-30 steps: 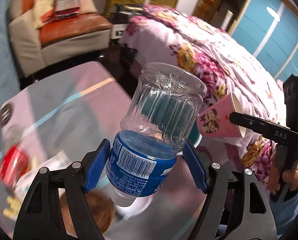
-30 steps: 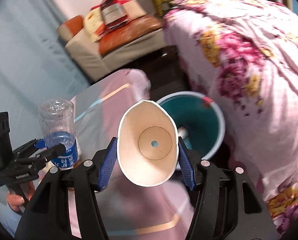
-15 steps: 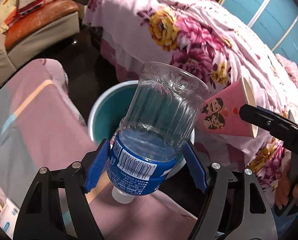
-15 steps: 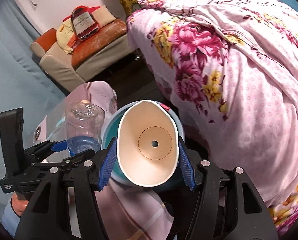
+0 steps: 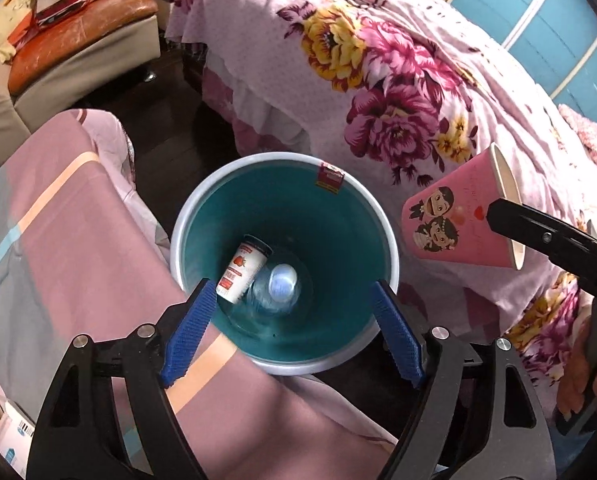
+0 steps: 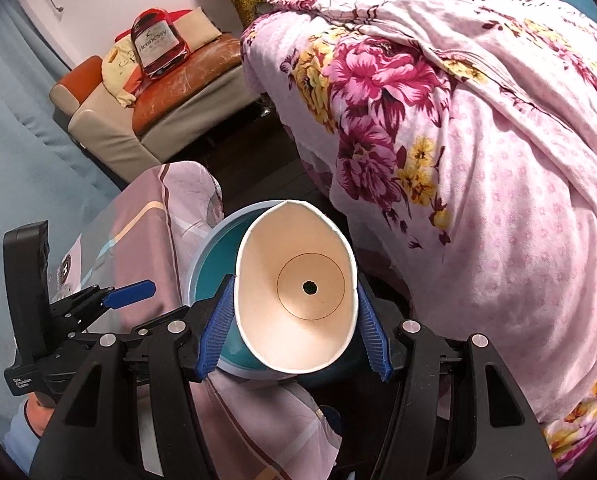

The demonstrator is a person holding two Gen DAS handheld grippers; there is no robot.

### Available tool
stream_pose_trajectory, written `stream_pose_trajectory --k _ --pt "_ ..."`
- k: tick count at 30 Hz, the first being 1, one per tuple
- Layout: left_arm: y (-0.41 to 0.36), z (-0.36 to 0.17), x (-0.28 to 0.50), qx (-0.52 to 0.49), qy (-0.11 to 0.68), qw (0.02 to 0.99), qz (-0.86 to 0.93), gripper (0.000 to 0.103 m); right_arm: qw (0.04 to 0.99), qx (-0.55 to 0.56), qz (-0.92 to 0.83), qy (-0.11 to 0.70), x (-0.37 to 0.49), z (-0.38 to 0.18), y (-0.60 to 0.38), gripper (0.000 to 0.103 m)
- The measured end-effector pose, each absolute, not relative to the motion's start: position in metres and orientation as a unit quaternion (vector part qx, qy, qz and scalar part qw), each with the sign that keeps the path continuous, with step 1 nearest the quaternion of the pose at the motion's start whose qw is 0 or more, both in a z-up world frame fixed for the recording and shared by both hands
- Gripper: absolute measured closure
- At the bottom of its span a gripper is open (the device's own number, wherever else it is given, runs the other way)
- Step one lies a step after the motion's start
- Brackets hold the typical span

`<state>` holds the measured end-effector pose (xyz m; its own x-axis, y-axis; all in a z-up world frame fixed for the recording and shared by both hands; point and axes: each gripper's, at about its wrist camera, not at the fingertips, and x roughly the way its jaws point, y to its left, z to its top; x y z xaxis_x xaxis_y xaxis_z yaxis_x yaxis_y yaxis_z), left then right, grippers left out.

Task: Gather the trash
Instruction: 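Carry both to the bin and release the bottle and pink cup inside, then grasp the red cola can with the left tool while the right tool grasps the coconut bowl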

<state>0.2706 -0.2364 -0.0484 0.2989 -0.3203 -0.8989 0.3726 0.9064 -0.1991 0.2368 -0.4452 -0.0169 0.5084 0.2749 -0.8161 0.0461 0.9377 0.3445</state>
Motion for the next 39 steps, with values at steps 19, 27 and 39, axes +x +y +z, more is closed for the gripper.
stream_pose_trajectory --k 19,27,39 --pt "-0.142 -0.014 0.235 -0.045 0.529 0.829 -0.176 0.01 0.834 0.107 0.095 0.534 0.25 -0.028 -0.374 0.038" --pt "-0.104 -0.007 0.219 -0.065 0.525 0.833 -0.159 0.01 0.832 0.09 0.104 0.538 0.241 -0.014 -0.347 0.026" --pt "-0.03 0.012 0.174 -0.097 0.504 0.85 -0.12 0.009 0.836 0.03 0.135 0.532 0.21 0.02 -0.284 0.021"
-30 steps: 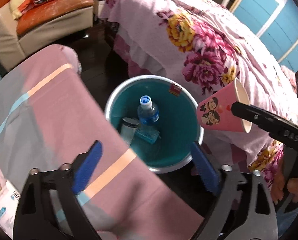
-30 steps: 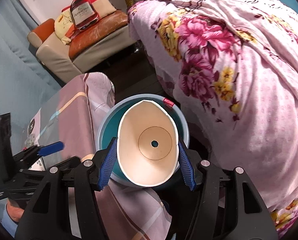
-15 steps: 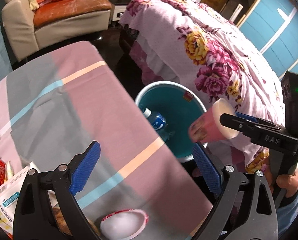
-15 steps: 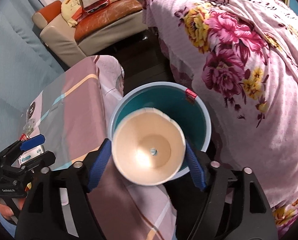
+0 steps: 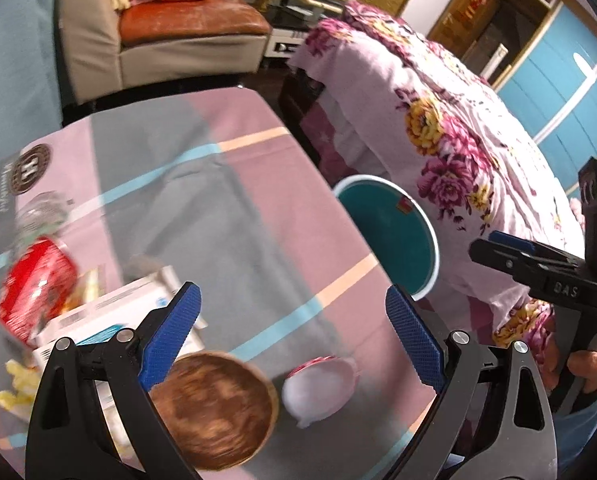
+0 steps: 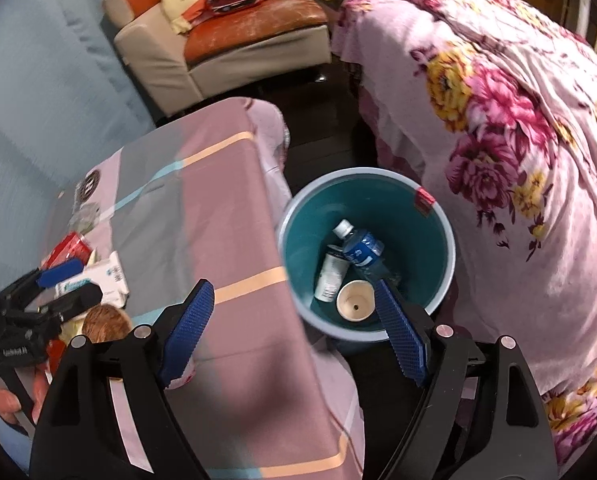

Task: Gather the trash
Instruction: 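Grasp the red cola can with the left tool while the right tool grasps the coconut bowl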

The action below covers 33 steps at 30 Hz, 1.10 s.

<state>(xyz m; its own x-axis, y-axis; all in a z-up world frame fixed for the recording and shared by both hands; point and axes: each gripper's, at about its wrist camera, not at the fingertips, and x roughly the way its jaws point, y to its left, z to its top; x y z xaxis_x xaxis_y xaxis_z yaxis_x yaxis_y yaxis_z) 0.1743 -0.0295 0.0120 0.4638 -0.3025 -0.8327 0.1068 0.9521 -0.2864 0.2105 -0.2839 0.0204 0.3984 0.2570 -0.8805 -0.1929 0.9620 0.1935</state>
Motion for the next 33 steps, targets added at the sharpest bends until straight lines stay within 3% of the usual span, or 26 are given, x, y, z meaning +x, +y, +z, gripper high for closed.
stream_pose_trajectory --k 10,25,26,28,33 --pt "0.056 0.014 0.129 -0.129 0.491 0.86 -0.058 0.009 0.81 -0.035 0.196 0.551 0.179 0.019 -0.202 0.02" --pt "0.139 -0.009 0.093 -0.159 0.494 0.855 0.008 0.008 0.76 -0.087 0.261 0.589 0.171 -0.036 -0.114 0.021" --pt "0.142 -0.01 0.094 -0.162 0.495 0.854 0.01 0.008 0.759 -0.088 0.262 0.589 0.172 -0.038 -0.111 0.023" --pt "0.148 -0.014 0.096 -0.169 0.497 0.851 0.014 0.008 0.755 -0.088 0.268 0.592 0.176 -0.045 -0.106 0.037" --pt "0.159 -0.02 0.1 -0.178 0.5 0.847 0.022 0.008 0.743 -0.089 0.285 0.599 0.18 -0.061 -0.094 0.048"
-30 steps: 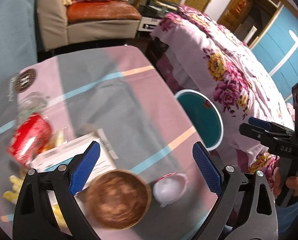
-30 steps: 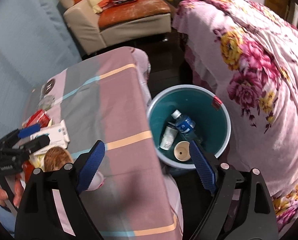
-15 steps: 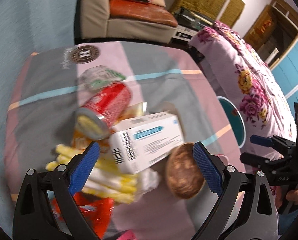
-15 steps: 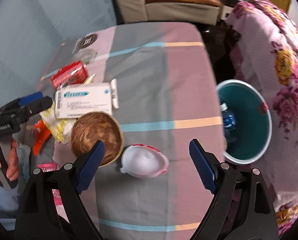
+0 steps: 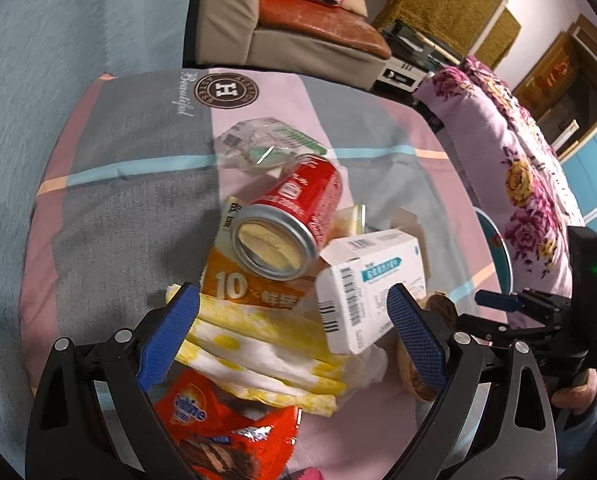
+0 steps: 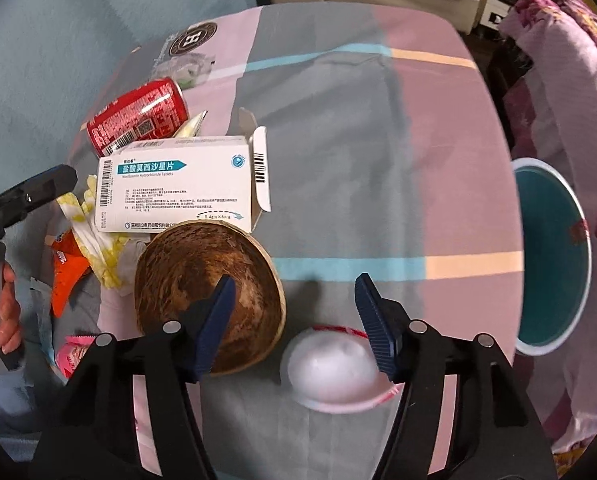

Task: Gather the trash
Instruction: 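Grasp the red cola can with the left tool while the right tool grasps the coconut bowl, then carry the can and bowl over the bin and release the can from the left tool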

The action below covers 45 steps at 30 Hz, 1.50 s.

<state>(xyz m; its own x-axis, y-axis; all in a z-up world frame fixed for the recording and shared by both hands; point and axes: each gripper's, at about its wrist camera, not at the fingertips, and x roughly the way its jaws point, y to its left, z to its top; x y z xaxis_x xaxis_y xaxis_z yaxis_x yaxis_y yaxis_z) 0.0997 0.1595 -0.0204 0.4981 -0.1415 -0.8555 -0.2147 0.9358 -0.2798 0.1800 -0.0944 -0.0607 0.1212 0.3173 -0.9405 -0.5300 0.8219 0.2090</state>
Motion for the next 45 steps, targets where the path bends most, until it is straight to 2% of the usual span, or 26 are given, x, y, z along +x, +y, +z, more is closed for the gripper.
stream_pose_trajectory --k 3,10,11,13,19,27,28,30,33,45 --pt "0.163 -0.023 0.102 -0.176 0.503 0.846 0.026 0.008 0.739 -0.09 0.295 0.599 0.181 -0.067 -0.088 0.056" --pt "0.171 -0.022 0.116 -0.168 0.506 0.845 0.033 0.008 0.731 -0.093 0.307 0.603 0.18 -0.079 -0.077 0.065" --pt "0.171 -0.022 0.118 -0.165 0.507 0.845 0.033 0.008 0.73 -0.095 0.309 0.602 0.179 -0.08 -0.075 0.067" --pt "0.172 -0.022 0.124 -0.161 0.507 0.846 0.033 0.008 0.729 -0.1 0.31 0.602 0.177 -0.082 -0.072 0.079" --pt "0.17 -0.021 0.148 -0.132 0.509 0.85 0.036 0.008 0.734 -0.097 0.321 0.591 0.172 -0.07 -0.072 0.097" --pt "0.16 -0.038 0.177 -0.089 0.531 0.842 0.024 0.011 0.737 -0.088 0.325 0.587 0.172 -0.058 -0.079 0.098" --pt "0.159 -0.041 0.179 -0.089 0.534 0.841 0.02 0.013 0.737 -0.088 0.324 0.587 0.172 -0.058 -0.08 0.098" --pt "0.158 -0.046 0.183 -0.092 0.542 0.835 0.01 0.029 0.738 -0.087 0.32 0.587 0.173 -0.058 -0.083 0.098" --pt "0.156 -0.053 0.186 -0.095 0.548 0.831 0.001 0.044 0.742 -0.08 0.317 0.585 0.178 -0.057 -0.085 0.098" --pt "0.155 -0.02 0.158 -0.116 0.506 0.855 0.02 0.046 0.768 -0.053 0.311 0.558 0.182 -0.034 -0.103 0.098"
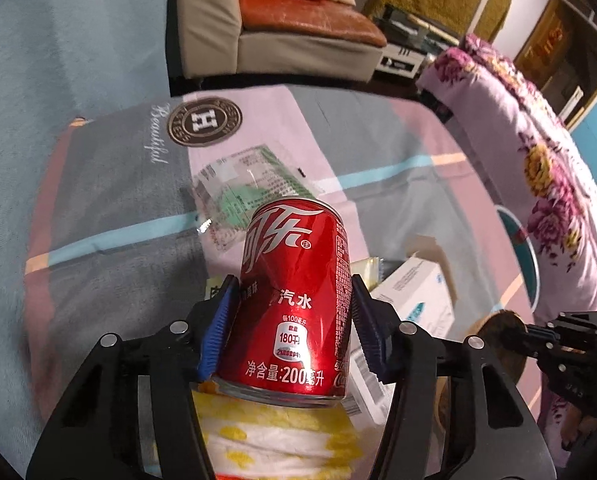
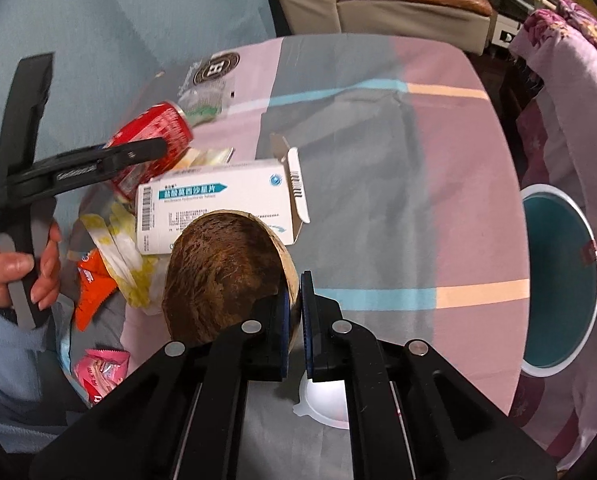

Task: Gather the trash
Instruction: 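Carry the can and bowl over the bin and release the can from the left tool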

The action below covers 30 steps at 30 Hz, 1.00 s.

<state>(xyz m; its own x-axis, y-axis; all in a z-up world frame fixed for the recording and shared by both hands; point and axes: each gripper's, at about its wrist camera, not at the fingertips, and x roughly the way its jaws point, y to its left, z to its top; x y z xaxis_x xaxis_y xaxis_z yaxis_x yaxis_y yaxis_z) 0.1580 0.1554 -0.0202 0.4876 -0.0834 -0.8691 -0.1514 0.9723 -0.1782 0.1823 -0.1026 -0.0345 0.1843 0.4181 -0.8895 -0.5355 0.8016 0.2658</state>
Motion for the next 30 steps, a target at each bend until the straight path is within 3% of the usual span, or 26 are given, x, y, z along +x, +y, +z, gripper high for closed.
stream_pose_trajectory --k 10,30 --pt "0.123 0.026 0.137 -0.112 0.473 0.874 -0.016 0.051 0.807 -0.019 0.276 0.522 0.186 -0.002 -0.147 0.098" --pt "-0.027 0.017 0.166 -0.058 0.497 0.859 -0.109 0.052 0.86 0.05 0.206 0.465 0.197 0.034 -0.27 0.098"
